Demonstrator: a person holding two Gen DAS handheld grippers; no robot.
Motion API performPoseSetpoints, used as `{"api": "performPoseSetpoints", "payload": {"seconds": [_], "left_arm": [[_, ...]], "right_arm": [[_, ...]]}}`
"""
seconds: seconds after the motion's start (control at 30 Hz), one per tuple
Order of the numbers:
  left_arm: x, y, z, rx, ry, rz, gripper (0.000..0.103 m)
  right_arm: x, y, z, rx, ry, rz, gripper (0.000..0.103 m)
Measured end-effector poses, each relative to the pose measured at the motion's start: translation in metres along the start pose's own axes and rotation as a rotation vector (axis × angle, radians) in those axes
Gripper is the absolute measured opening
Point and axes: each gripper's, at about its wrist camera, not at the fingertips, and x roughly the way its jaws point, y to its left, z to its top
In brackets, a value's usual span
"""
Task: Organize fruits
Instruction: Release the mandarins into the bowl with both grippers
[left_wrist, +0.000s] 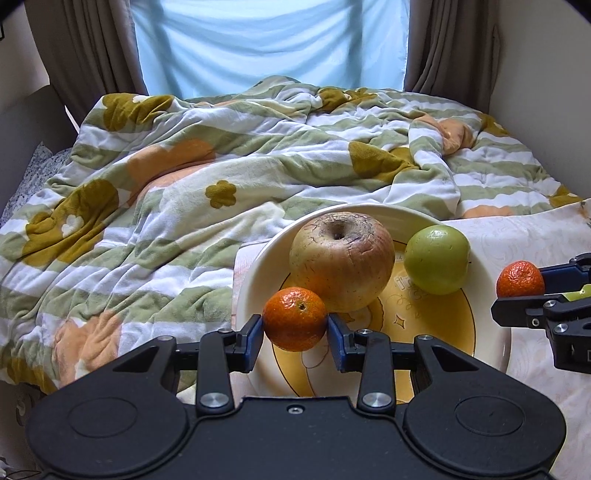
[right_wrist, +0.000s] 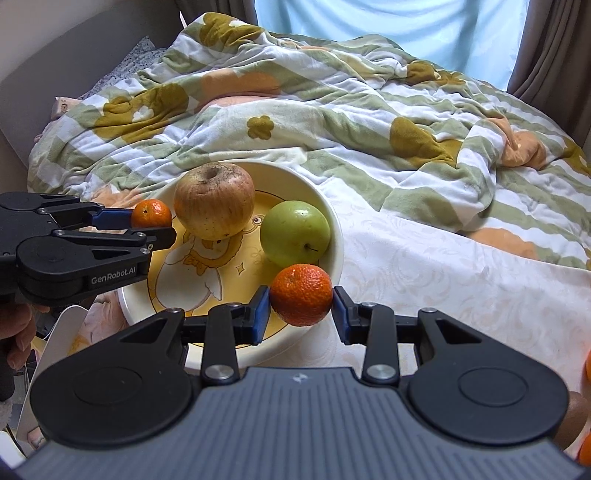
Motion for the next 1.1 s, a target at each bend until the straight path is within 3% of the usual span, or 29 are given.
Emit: {"api": "performPoseSetpoints", "payload": {"seconds": [0.1,0.13,0.37,0.63,1.1], "left_arm": [[-0.007,-0.003,0.000,0.019,-0.036,0.027,0.094],[-0.012,-0.004,-0.001,0.028,-0.053,0.044,0.098],[-0.032,-0.005,-0.009,0.022,-0.043,0.063,0.098],[-0.063,-0.003,-0.024,-0.092,-0.079,0.085,0.101],[-0.071,0.001,-0.038,-0.143,-0.067,0.099,0.102]], "right_arm": [[0.002,-0.001,0.001,0.009,0.001,-0.007,0.051],[0.002,-0.002,0.001,0.011,0.000,-0.008,0.051],[-0.003,-0.005,0.002,0.012,-0.008,-0.002,0.051],[0.005,0.005,0.009,-0.040,0.004,0.040,0.051],[0.040,0.024,0.009,-0.088,0.044,0.079,0.052]]}}
